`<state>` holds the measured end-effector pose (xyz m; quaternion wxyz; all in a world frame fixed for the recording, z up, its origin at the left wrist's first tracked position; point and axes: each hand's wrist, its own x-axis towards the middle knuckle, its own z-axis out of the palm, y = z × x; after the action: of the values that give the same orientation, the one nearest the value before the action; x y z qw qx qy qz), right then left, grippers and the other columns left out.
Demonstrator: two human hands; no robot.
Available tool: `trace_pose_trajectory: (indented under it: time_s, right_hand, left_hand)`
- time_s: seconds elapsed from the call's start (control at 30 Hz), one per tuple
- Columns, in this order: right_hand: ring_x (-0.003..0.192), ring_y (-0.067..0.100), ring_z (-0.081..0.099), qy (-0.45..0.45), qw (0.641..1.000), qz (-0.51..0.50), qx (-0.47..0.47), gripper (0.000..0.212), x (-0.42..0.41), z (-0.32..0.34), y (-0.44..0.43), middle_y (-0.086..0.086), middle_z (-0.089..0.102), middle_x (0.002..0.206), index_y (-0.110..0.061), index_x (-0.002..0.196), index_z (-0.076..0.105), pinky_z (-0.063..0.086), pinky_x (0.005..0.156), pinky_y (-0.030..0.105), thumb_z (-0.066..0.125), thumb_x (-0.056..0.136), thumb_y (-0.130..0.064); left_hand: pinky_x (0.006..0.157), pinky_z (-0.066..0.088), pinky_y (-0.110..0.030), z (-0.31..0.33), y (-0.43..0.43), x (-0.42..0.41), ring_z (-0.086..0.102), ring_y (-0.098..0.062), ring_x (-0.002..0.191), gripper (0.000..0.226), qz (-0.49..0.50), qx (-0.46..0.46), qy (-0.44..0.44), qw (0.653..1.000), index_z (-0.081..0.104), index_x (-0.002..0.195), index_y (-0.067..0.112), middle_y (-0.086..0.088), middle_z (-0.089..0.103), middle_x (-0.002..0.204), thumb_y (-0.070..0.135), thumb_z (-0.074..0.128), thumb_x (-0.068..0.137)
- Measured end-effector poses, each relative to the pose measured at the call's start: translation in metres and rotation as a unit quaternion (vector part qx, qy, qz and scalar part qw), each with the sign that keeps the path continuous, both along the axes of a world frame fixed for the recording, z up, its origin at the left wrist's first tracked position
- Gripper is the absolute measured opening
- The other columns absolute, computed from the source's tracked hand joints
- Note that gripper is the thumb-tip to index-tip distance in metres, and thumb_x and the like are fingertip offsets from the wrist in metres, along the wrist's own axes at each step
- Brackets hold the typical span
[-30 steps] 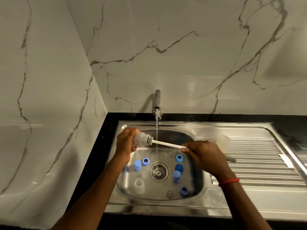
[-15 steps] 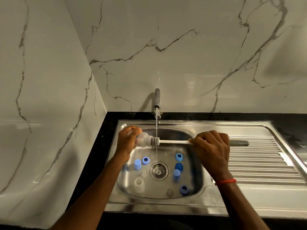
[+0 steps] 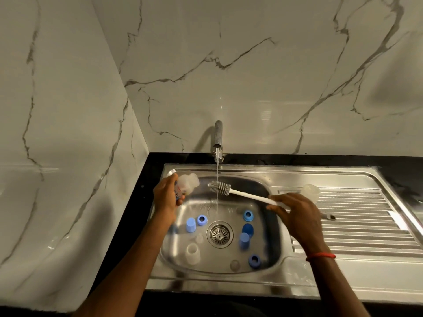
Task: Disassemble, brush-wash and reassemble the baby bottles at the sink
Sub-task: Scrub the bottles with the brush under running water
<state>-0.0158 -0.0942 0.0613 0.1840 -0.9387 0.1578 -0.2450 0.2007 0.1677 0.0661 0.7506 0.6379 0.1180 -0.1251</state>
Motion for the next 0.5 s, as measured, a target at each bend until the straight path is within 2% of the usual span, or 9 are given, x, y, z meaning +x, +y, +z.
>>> trace_pose_trajectory:
  time_s: [0.07,0.17,0.27,0.33,0.4,0.5]
  right_hand:
    - [0.081,0.014,0.065,0.016,1.0,-0.01,0.001,0.03,-0.003,0.003,-0.012,-0.003,0.073,0.092,-0.024,0.104,0.076,0.056,0.072,0.034,0.078,0.08,-0.042]
    - [0.08,0.012,0.065,0.018,0.999,-0.002,0.044,0.029,-0.004,0.004,-0.013,-0.006,0.073,0.094,-0.024,0.105,0.076,0.057,0.072,0.032,0.076,0.082,-0.043]
    - [0.081,0.01,0.067,0.001,0.994,0.013,0.112,0.023,0.001,-0.002,0.0,-0.006,0.074,0.091,-0.022,0.103,0.076,0.058,0.075,0.034,0.075,0.085,-0.035]
    - [0.079,0.008,0.067,0.005,0.989,0.027,0.145,0.019,0.004,-0.004,0.01,-0.009,0.073,0.087,-0.023,0.101,0.076,0.058,0.074,0.034,0.074,0.086,-0.034]
    - [0.076,0.007,0.066,0.027,0.986,0.046,0.157,0.017,0.008,-0.009,0.018,-0.013,0.072,0.084,-0.028,0.1,0.075,0.058,0.07,0.033,0.069,0.088,-0.039]
    - [0.075,0.005,0.066,0.059,0.983,0.058,0.163,0.022,0.013,-0.018,0.027,-0.014,0.07,0.084,-0.031,0.104,0.072,0.058,0.07,0.031,0.06,0.093,-0.046]
  left_hand:
    - [0.041,0.041,-0.02,-0.002,0.007,0.003,0.054,-0.014,0.05,0.019,-0.006,-0.016,0.015,1.0,0.063,0.088,0.016,-0.007,0.06,0.072,0.034,0.067,0.094]
    - [0.052,0.053,-0.024,-0.004,0.013,0.003,0.067,-0.013,0.066,0.026,-0.095,-0.021,-0.013,0.995,0.062,0.095,0.015,-0.011,0.067,0.09,0.032,0.077,0.083]
    - [0.06,0.059,-0.029,-0.012,0.014,0.004,0.07,-0.011,0.075,0.069,-0.169,0.114,-0.116,0.972,0.065,0.102,0.019,-0.006,0.07,0.098,0.045,0.097,0.046]
    - [0.069,0.062,-0.036,-0.017,0.013,0.003,0.071,-0.015,0.086,0.084,-0.18,0.195,-0.155,0.952,0.065,0.103,0.029,0.001,0.072,0.099,0.06,0.095,0.03]
    - [0.075,0.062,-0.039,-0.018,0.012,0.001,0.071,-0.019,0.091,0.087,-0.184,0.192,-0.171,0.949,0.066,0.101,0.032,0.003,0.073,0.099,0.064,0.095,0.025]
    - [0.078,0.062,-0.046,-0.015,0.006,-0.007,0.07,-0.025,0.1,0.087,-0.22,0.119,-0.169,0.953,0.069,0.106,0.029,-0.002,0.074,0.105,0.056,0.099,0.03]
